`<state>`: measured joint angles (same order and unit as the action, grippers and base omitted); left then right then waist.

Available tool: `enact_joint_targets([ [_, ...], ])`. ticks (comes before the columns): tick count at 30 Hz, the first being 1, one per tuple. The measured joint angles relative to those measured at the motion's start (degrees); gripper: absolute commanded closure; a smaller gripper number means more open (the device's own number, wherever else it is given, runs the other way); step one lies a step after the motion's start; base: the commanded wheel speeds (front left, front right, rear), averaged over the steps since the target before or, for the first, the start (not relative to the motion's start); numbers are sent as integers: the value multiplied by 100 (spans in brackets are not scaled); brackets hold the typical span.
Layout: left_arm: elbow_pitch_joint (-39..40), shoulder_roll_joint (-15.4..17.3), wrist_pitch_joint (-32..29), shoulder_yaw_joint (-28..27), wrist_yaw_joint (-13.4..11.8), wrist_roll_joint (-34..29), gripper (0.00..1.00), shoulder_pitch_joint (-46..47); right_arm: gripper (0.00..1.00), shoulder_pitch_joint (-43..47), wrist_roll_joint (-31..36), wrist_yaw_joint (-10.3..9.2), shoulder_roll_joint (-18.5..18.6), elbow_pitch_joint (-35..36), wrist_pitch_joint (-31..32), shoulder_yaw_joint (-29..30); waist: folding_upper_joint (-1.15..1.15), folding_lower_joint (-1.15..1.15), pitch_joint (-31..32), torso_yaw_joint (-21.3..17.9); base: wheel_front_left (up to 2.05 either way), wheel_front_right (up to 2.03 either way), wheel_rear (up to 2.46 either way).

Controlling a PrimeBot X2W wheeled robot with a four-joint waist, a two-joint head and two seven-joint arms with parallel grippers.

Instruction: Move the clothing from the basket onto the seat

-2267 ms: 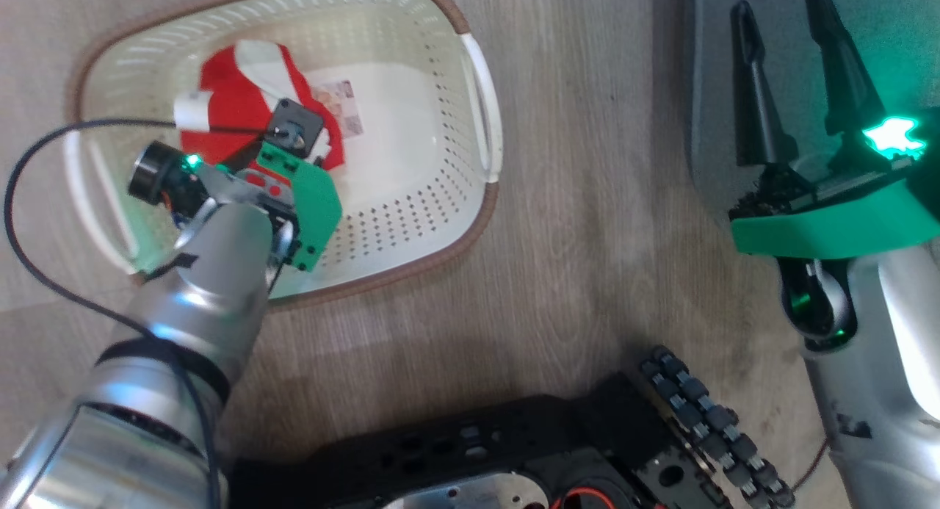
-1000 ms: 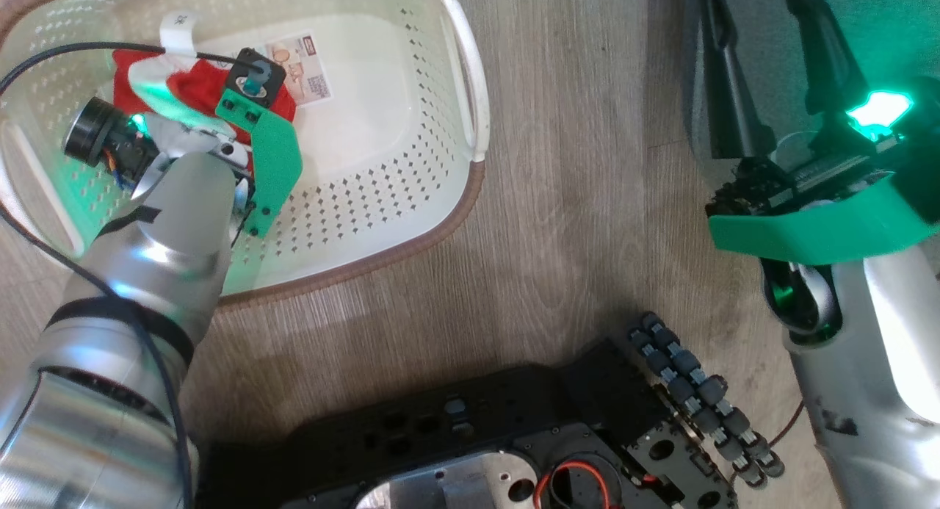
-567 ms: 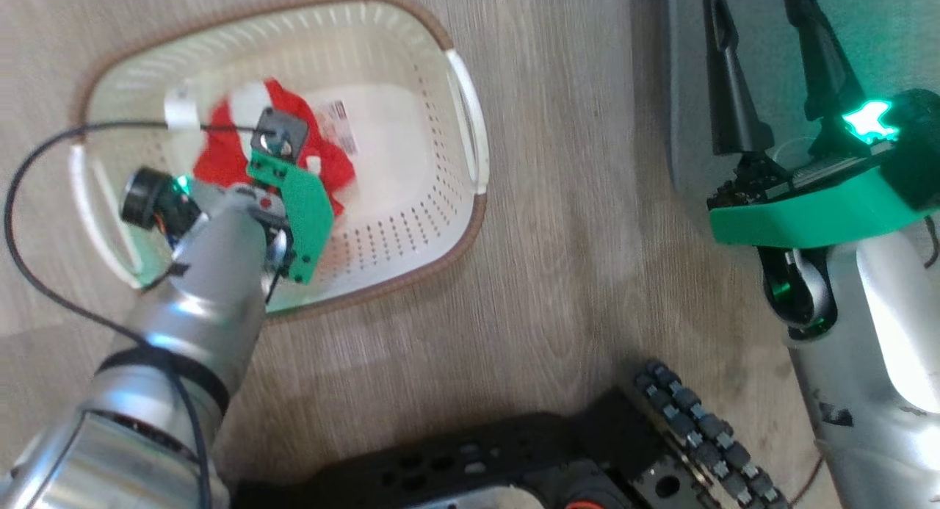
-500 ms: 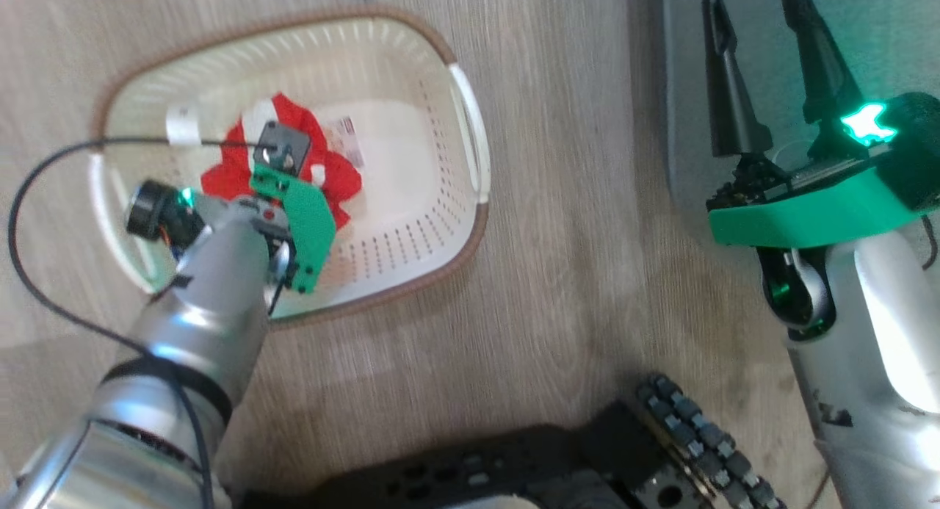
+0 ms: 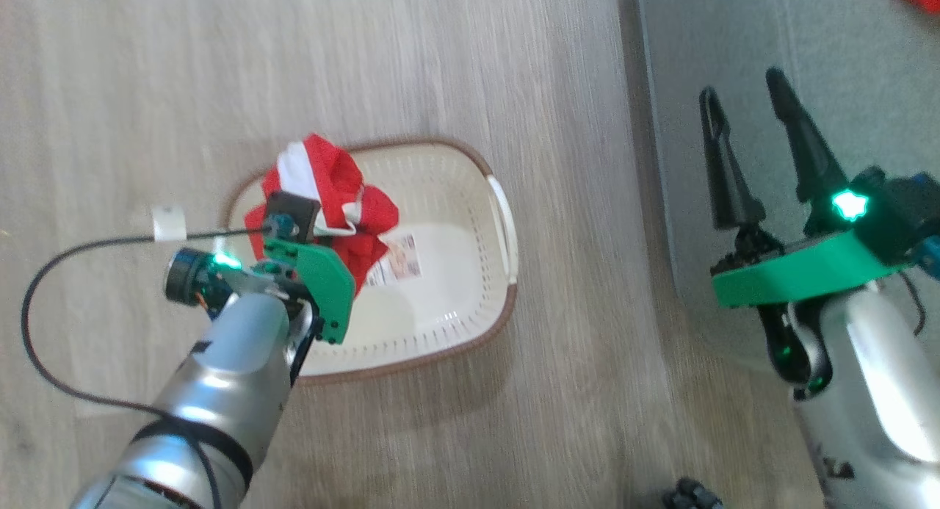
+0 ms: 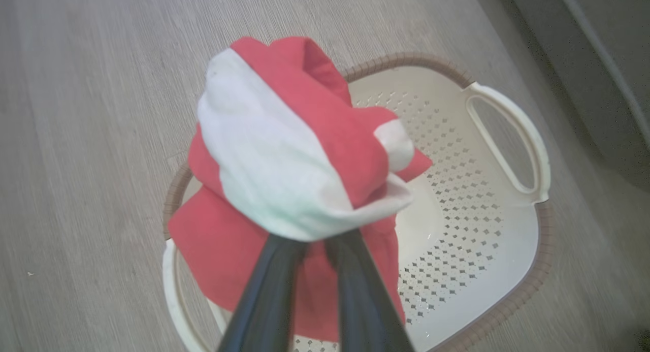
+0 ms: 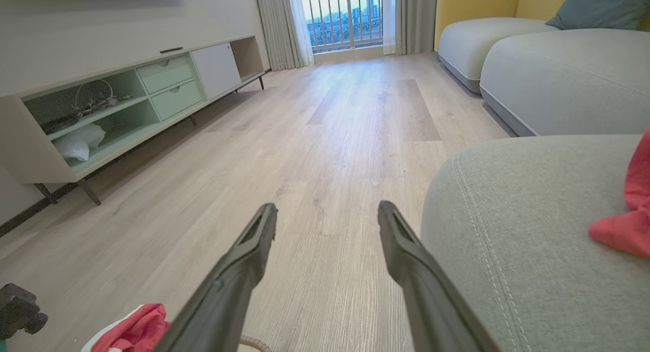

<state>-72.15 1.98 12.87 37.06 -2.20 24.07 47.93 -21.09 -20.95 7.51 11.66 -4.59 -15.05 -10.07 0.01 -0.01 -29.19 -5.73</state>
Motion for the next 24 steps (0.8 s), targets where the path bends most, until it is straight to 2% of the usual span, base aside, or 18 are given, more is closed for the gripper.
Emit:
enact_joint_targets([
  [5,358,1,133,-20,-54,123,100,-347,0,272,-22,0,13,-127,0,-101,0,0,609,161,0,0,0],
  [13,2274,78,140,-614,-134,-90,100,-1283,0,795,-31,0,7,-181,1,65,0,0,1418,434,0,0,0],
  [24,4289,160,140,-1600,-94,-823,100,-2618,0,1279,-73,0,-27,-305,1,54,0,0,2248,813,0,0,0],
])
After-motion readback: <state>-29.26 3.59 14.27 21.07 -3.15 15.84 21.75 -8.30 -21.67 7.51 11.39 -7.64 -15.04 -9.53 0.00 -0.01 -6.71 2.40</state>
